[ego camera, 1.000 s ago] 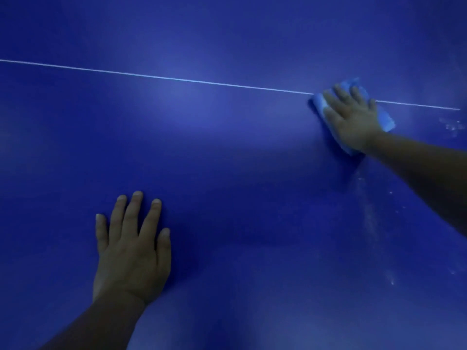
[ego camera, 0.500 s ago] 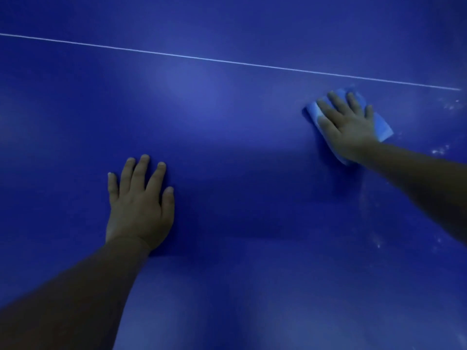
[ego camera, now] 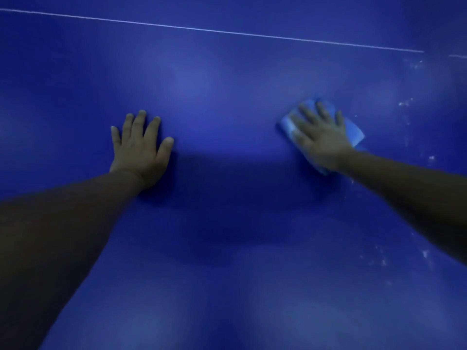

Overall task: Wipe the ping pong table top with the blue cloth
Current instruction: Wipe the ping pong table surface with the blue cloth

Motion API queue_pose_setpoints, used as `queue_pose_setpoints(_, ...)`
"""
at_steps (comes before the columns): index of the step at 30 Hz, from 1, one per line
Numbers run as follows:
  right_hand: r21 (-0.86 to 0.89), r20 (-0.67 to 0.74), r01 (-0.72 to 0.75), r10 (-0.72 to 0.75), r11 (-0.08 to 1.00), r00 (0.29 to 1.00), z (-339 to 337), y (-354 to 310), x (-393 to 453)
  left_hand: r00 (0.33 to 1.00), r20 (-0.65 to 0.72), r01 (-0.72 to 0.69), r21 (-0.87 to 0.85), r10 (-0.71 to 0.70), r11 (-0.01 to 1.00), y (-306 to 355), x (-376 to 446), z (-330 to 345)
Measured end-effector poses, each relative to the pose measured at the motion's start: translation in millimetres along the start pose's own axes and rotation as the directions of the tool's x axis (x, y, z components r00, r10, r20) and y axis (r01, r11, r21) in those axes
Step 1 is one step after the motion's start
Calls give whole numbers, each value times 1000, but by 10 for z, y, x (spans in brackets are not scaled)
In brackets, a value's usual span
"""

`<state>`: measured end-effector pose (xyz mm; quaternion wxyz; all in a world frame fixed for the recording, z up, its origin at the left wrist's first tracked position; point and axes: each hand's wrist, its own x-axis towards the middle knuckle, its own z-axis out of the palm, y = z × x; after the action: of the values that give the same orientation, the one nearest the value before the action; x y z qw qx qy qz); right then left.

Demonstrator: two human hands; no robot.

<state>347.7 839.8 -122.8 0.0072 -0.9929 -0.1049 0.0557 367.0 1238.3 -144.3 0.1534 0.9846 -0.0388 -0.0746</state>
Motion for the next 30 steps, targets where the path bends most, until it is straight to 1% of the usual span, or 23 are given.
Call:
queue_pose_setpoints(1,87,-1,-179,180,980,984,-4,72,67,1000,4,-25,-22,25,999,-4,-64,-26)
queue_pose_setpoints(2,106,27,-237,235,966,972,19,-18,-10,997,-10,-76,-24,76,997,-2,-167,-41)
queue_pose_setpoints(3,110,21,-216,215,970,976,70,-149,-90,989,-25,-146,-7,146,989,2,-308,-46)
queue_pose_setpoints(4,75,-11,-122,124,990,992,147,-390,-311,976,-27,-216,11,216,976,7,-478,-42)
queue_pose_setpoints(5,74,-41,43,-40,996,998,250,-712,-659,962,-15,-272,22,272,962,8,-674,-31)
queue_pose_setpoints(6,41,-63,252,-249,967,966,381,-1028,-1085,950,-1,-313,31,313,949,-2,-882,-16)
queue_pose_setpoints(8,62,9,579,-580,813,814,521,-1383,-1837,931,5,-364,53,364,930,-54,-1324,25)
queue_pose_setpoints(9,68,98,659,-662,749,743,484,-1360,-2005,925,5,-379,57,379,924,-82,-1542,48)
queue_pose_setpoints(10,29,107,698,-697,715,709,447,-1253,-1998,921,6,-388,58,389,920,-111,-1749,65)
queue_pose_setpoints(11,-52,67,654,-651,754,756,418,-1117,-1878,917,12,-398,63,398,915,-137,-1935,80)
queue_pose_setpoints(12,-71,14,494,-494,867,869,366,-948,-1708,911,28,-413,74,412,908,-155,-2091,99)
queue_pose_setpoints(13,-54,-12,254,-255,966,967,300,-774,-1525,904,48,-428,83,425,900,-168,-2217,122)
queue_pose_setpoints(14,2,-43,0,0,1000,999,261,-613,-1376,901,67,-434,91,430,896,-176,-2304,146)
queue_pose_setpoints(15,93,-41,-201,206,975,978,206,-568,-1321,901,81,-433,104,426,896,-188,-2367,171)
queue_pose_setpoints(16,151,-31,-315,323,937,946,207,-656,-1376,904,93,-427,125,418,896,-196,-2409,196)
queue_pose_setpoints(18,141,-76,-302,314,943,946,361,-1119,-1786,908,120,-416,156,401,896,-216,-2450,227)
queue_pose_setpoints(21,118,-57,89,-83,989,995,595,-1920,-2855,914,135,-401,143,383,905,-228,-2443,231)
queue_pose_setpoints(23,91,21,282,-285,955,958,584,-1936,-3202,915,142,-396,130,378,909,-224,-2440,224)
queue_pose_setpoints(24,57,54,308,-311,950,949,551,-1803,-3180,915,139,-396,122,379,910,-220,-2442,227)
queue_pose_setpoints(25,26,44,257,-257,966,965,527,-1676,-3083,915,133,-395,114,380,912,-224,-2447,227)
queue_pose_setpoints(27,87,-14,-88,90,992,996,433,-1479,-2731,916,120,-394,97,382,914,-232,-2452,232)
queue_pose_setpoints(28,147,-22,-294,300,945,954,401,-1418,-2521,917,113,-394,90,384,915,-232,-2454,232)
queue_pose_setpoints(30,245,19,-552,565,797,825,375,-1515,-2117,917,109,-394,82,384,915,-243,-2453,239)
